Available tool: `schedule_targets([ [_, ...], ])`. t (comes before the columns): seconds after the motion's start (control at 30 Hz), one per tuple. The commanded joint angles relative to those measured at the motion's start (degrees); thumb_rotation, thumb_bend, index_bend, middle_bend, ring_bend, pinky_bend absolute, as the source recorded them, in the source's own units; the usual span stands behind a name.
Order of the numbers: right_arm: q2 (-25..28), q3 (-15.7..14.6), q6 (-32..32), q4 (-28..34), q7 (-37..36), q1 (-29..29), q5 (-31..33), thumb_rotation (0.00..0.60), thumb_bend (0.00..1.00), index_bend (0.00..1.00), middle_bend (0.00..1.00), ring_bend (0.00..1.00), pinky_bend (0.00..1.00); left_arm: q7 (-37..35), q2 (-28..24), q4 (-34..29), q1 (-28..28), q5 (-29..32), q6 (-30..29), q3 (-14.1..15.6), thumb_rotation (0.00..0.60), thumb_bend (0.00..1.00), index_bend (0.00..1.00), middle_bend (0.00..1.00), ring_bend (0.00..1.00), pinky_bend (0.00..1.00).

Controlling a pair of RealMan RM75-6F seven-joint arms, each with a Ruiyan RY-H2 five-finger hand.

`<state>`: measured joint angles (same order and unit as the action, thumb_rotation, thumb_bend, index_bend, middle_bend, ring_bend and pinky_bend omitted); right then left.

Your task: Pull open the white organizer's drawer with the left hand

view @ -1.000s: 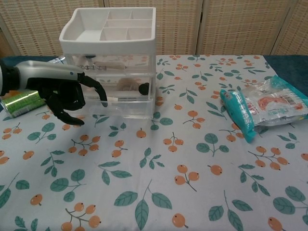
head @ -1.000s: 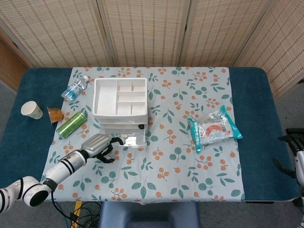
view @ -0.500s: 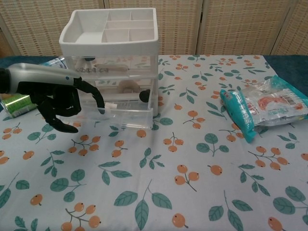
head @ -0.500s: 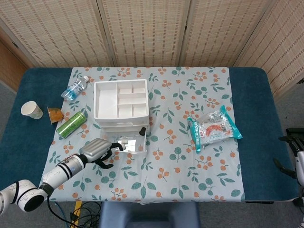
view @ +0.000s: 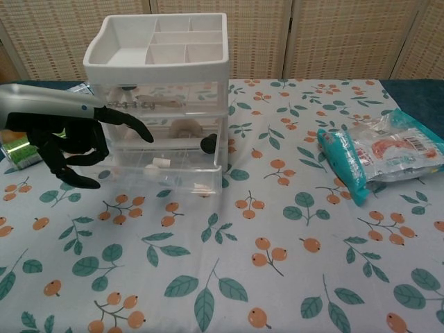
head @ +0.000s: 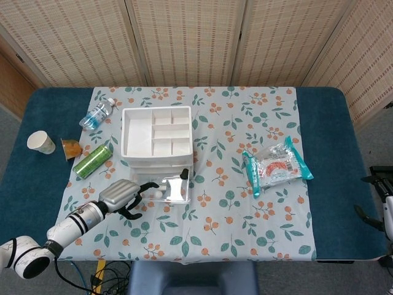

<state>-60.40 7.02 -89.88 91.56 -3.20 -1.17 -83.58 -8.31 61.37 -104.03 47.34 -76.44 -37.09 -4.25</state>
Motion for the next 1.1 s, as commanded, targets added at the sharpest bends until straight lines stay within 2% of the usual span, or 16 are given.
schedule_targets([
  [0.03, 0.0, -0.01, 0.11, -0.01, 0.02, -0.07, -0.04, 0.6, 0.23, 0.27, 0.28, 0.3, 0.36, 1.39, 0.15, -0.39, -1.52, -0.67, -4.24, -0.54, 0.6, 0.27, 0.17, 0.81, 0.95, 1.0],
  [0.2, -0.01, -0.02, 0.29, -0.06, 0.05, -0.18, -0.08, 0.6, 0.23, 0.27, 0.28, 0.3, 0.36, 3.45, 3.18, 2.1, -3.52, -4.1, -13.07, -2.48, 0.6, 0.27, 0.33, 0.82, 0.95, 1.0],
  [0.33, -0.07, -0.06, 0.5, -0.05, 0.15, -0.35, -0.23, 0.6, 0.23, 0.27, 0.28, 0.3, 0.36, 1.93, 6.61, 7.02, -2.6, -8.96, -16.13, -3.46, 0.6, 0.27, 0.44, 0.85, 0.95, 1.0],
  [0.47, -0.11, -0.07, 0.68, 0.05, 0.35, -0.46, -0.21, 0.6, 0.23, 0.27, 0.28, 0.3, 0.36, 1.6, 10.21, 13.33, -0.6, -13.31, -16.69, -3.12, 0.6, 0.27, 0.48, 0.88, 0.96, 1.0],
  [0.77, 0.13, -0.09, 0.98, 0.44, 0.83, -0.5, 0.12, 0.6, 0.23, 0.27, 0.28, 0.31, 0.36, 4.34, 15.41, 24.2, 4.34, -15.61, -11.56, -1.65, 0.6, 0.27, 0.42, 0.89, 0.97, 1.0],
  [1.1, 0.01, -0.09, 1.51, 0.34, 0.88, -0.66, 0.52, 0.6, 0.23, 0.27, 0.28, 0.31, 0.36, 8.71, 15.48, 26.19, 6.52, -16.8, -9.48, 0.28, 0.6, 0.27, 0.37, 0.9, 0.98, 1.0],
])
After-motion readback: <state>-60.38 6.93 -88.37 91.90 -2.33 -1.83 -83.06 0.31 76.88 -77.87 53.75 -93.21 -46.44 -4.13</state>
